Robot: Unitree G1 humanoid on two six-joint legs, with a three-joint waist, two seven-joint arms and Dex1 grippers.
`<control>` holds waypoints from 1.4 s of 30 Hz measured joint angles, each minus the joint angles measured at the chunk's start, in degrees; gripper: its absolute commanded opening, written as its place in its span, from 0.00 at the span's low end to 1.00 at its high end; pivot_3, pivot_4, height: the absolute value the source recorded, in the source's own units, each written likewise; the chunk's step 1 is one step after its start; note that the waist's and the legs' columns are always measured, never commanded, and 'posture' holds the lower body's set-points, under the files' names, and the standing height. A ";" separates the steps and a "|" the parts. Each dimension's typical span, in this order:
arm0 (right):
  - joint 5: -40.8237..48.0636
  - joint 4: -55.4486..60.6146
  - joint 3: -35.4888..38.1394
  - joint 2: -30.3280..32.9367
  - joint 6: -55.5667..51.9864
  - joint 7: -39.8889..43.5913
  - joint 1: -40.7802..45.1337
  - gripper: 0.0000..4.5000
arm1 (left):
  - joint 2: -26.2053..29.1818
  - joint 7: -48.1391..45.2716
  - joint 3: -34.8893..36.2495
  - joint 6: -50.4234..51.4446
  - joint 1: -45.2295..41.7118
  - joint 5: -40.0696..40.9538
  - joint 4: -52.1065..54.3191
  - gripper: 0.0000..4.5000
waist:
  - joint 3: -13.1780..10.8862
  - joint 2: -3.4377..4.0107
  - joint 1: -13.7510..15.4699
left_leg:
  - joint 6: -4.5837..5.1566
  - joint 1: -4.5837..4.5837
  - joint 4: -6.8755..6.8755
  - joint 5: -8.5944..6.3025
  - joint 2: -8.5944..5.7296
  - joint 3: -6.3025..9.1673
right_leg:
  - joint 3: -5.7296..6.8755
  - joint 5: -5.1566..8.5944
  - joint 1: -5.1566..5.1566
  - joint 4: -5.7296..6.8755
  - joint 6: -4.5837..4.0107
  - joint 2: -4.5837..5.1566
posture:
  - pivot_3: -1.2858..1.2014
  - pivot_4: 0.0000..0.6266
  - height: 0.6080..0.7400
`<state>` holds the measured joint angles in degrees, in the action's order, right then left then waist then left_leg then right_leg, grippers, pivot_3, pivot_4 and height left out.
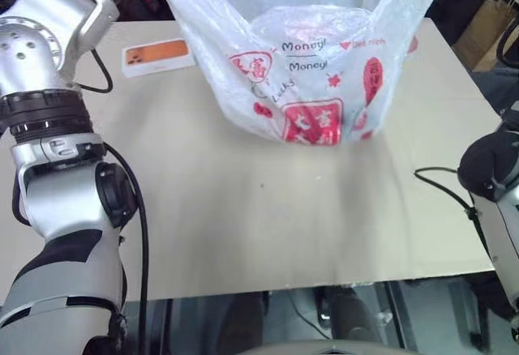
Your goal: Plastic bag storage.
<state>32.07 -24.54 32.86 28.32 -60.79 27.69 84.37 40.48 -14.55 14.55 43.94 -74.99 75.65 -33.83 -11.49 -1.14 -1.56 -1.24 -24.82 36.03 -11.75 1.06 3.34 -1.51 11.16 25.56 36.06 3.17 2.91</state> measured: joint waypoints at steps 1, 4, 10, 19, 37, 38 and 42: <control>0.01 -0.08 -0.25 0.21 0.00 0.05 -0.11 0.01 | -0.06 -0.77 -0.02 0.16 -0.01 -0.57 -0.57 0.00 | -0.01 0.00 -0.19 | -0.02 -0.18 0.01 0.02 0.00 0.00 | 0.00 -0.01 0.19 0.12 0.01 0.01 | 0.52 0.24 1.00; 3.12 6.72 -0.84 2.73 -4.00 -0.17 -4.79 0.01 | -0.49 -4.01 -0.02 3.02 1.76 -3.16 2.34 0.00 | -0.02 0.00 -0.60 | -0.03 -0.36 -0.09 0.02 0.02 0.03 | 0.11 0.01 0.28 -0.11 0.01 0.09 | 0.52 0.24 1.00; 15.37 44.23 3.46 4.25 -17.93 -5.14 -28.44 0.01 | -1.40 -2.38 2.62 9.47 25.68 -1.93 30.09 0.00 | 0.04 0.01 -0.97 | 0.01 -0.39 -0.17 -0.02 0.04 -0.10 | 0.11 0.25 0.32 -0.10 0.05 0.25 | 0.52 0.24 1.00; 9.96 73.18 -14.88 8.28 -7.02 -4.78 -75.03 0.01 | -2.56 -9.60 -8.47 -0.85 57.61 -23.79 53.17 0.00 | 0.05 -0.05 -0.43 | 0.33 0.83 0.64 -0.19 0.08 -0.57 | -0.15 0.42 -0.57 0.57 0.04 0.16 | 0.52 0.24 1.00; -6.92 65.10 -7.62 14.21 31.71 13.59 -111.79 1.00 | -1.75 -27.12 -2.30 -24.27 82.83 -42.51 54.99 0.99 | 0.30 -0.26 0.71 | 0.89 1.83 0.38 -0.80 0.33 -1.03 | -0.33 0.71 -1.73 -0.17 0.11 0.14 | 0.52 0.24 1.00; -5.99 65.28 -5.43 14.21 32.00 15.13 -113.42 1.00 | -1.74 -27.45 -0.91 -24.41 84.48 -42.46 55.17 0.99 | 0.30 -0.26 0.82 | 0.87 1.82 0.40 -0.84 0.33 -1.07 | -0.35 0.73 -1.73 -0.19 0.15 0.16 | 0.52 0.24 1.00; -3.06 65.32 5.58 14.26 33.50 21.19 -118.83 1.00 | -1.43 -28.75 6.11 -24.33 91.86 -41.75 55.59 0.99 | 0.44 -0.49 0.91 | 0.85 1.89 0.47 -0.90 0.36 -1.19 | -0.43 0.77 -1.75 -0.21 0.24 0.21 | 0.52 0.24 1.00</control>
<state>29.01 40.78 38.43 42.58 -27.29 48.88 -34.46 39.05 -43.30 20.67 19.61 16.87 33.89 21.76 -11.04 -1.63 -0.64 -0.39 -22.92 36.50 -12.65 1.42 2.16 -1.94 11.93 23.81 35.85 3.41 3.11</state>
